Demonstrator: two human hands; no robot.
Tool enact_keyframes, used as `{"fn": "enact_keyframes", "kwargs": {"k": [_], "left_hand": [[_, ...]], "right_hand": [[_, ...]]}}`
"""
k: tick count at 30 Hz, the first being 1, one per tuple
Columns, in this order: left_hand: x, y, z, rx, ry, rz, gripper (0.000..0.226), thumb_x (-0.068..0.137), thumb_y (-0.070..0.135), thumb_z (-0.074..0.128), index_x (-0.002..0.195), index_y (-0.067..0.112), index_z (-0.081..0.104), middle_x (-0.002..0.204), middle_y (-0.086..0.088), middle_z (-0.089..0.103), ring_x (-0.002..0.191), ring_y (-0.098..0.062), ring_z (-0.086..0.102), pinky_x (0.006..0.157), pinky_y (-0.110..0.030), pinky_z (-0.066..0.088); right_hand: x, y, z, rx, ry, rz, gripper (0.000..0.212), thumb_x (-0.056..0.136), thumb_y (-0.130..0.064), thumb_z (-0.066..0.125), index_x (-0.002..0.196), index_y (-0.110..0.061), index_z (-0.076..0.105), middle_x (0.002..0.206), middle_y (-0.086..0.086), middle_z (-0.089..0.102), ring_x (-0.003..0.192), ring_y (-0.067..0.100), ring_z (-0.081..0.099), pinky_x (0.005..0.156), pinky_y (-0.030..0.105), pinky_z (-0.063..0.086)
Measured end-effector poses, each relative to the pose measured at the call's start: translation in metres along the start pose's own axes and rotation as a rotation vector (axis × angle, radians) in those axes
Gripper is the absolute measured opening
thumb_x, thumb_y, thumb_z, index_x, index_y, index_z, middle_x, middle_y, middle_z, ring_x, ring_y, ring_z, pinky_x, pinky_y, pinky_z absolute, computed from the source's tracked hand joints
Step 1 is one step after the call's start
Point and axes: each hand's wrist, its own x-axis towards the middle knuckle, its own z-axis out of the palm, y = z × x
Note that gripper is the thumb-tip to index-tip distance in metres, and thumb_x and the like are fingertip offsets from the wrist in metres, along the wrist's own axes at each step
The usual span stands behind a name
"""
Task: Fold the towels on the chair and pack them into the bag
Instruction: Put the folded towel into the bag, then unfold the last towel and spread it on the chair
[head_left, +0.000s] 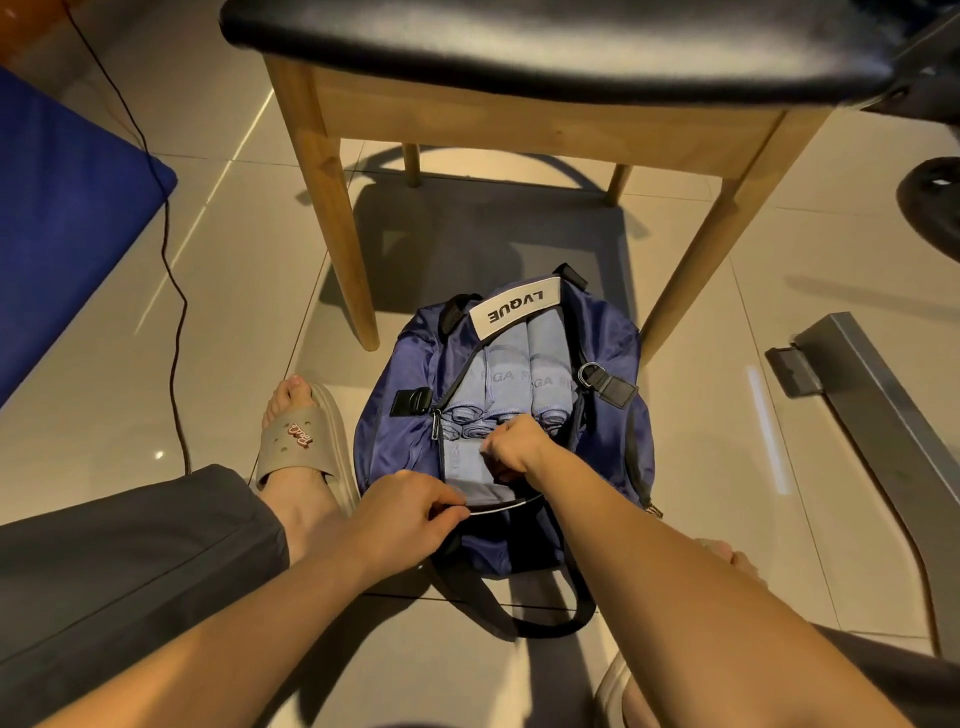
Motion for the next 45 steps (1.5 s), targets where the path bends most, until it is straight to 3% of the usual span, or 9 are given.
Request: {"fn": "enact_keyframes", "kwargs": {"k": [6,13,22,28,31,33,36,40,45], "left_hand": [[0.001,-0.006,0.009,0.030,-0.018,0.009,0.029,0.095,0.053,0.055,0.105,0.037,0.078,0.088,0.013,0.076,0.076,-0.008,0.066,0.072,-0.034,0.056],[0.026,0.012,0.008,0.238,0.221,0.147,0.036,0.085,0.055,0.060,0.094,0.024,0.074,0.091,0.005,0.056,0.089,-0.019,0.057,0.072,-0.034,0.045],[0.105,0.127,0.013,0.137,0.217,0.424,0.016,0.092,0.033,0.064,0.098,0.020,0.069,0.098,0.003,0.054,0.096,-0.024,0.053,0.085,-0.040,0.042],[0.153,0.240,0.043,0.116,0.120,0.613,0.020,0.090,0.026,0.063,0.105,0.018,0.073,0.103,-0.001,0.062,0.100,-0.026,0.058,0.086,-0.041,0.045],[0.173,0.300,0.072,0.076,0.020,0.682,0.023,0.094,0.028,0.061,0.113,0.019,0.070,0.111,-0.001,0.060,0.108,-0.024,0.056,0.095,-0.040,0.045],[0.185,0.338,0.100,0.054,-0.041,0.723,0.026,0.096,0.030,0.059,0.118,0.020,0.068,0.116,0.000,0.059,0.112,-0.022,0.054,0.098,-0.039,0.044],[0.202,0.394,0.150,0.056,-0.140,0.795,0.031,0.096,0.032,0.060,0.124,0.019,0.065,0.118,-0.001,0.059,0.116,-0.023,0.053,0.098,-0.036,0.042],[0.226,0.454,0.213,0.190,-0.302,0.832,0.050,0.094,0.039,0.061,0.140,0.020,0.054,0.133,-0.006,0.053,0.127,-0.029,0.047,0.105,-0.040,0.038],[0.243,0.474,0.256,0.243,-0.399,0.810,0.062,0.093,0.043,0.062,0.149,0.022,0.045,0.140,-0.005,0.049,0.131,-0.029,0.044,0.109,-0.043,0.037]], "right_hand": [[-0.006,0.007,-0.001,0.085,-0.069,-0.015,0.022,0.096,0.002,0.060,0.115,0.010,0.067,0.076,0.008,0.060,0.064,0.018,0.056,0.056,0.029,0.053],[-0.034,0.002,-0.032,0.045,-0.043,-0.171,0.007,0.096,0.002,0.061,0.100,0.002,0.067,0.072,0.009,0.059,0.061,0.018,0.051,0.051,0.019,0.044],[-0.104,0.042,-0.168,0.297,0.347,-0.199,0.018,0.097,0.003,0.049,0.087,-0.002,0.064,0.075,0.017,0.066,0.056,0.023,0.062,0.049,0.024,0.048],[-0.141,0.120,-0.273,0.170,0.641,-0.030,0.021,0.094,-0.006,0.052,0.084,-0.002,0.070,0.081,0.015,0.073,0.070,0.026,0.070,0.061,0.035,0.054],[-0.161,0.178,-0.325,0.054,0.760,0.085,0.019,0.089,-0.005,0.054,0.070,-0.003,0.056,0.060,0.014,0.054,0.057,0.031,0.052,0.056,0.041,0.043],[-0.173,0.223,-0.354,-0.055,0.796,0.177,0.012,0.092,-0.004,0.054,0.081,-0.007,0.055,0.060,0.012,0.046,0.056,0.029,0.044,0.053,0.033,0.035],[-0.181,0.293,-0.388,-0.166,0.839,0.352,0.003,0.097,-0.007,0.054,0.094,-0.005,0.054,0.076,0.013,0.052,0.081,0.037,0.056,0.067,0.040,0.047],[-0.168,0.369,-0.410,-0.081,0.789,0.479,0.052,0.100,-0.016,0.058,0.146,-0.001,0.040,0.138,0.026,0.047,0.116,0.043,0.055,0.080,0.041,0.044],[-0.134,0.410,-0.419,0.269,0.922,0.320,0.049,0.094,-0.008,0.068,0.133,0.000,0.040,0.120,0.015,0.049,0.115,0.033,0.053,0.086,0.039,0.043]]}}
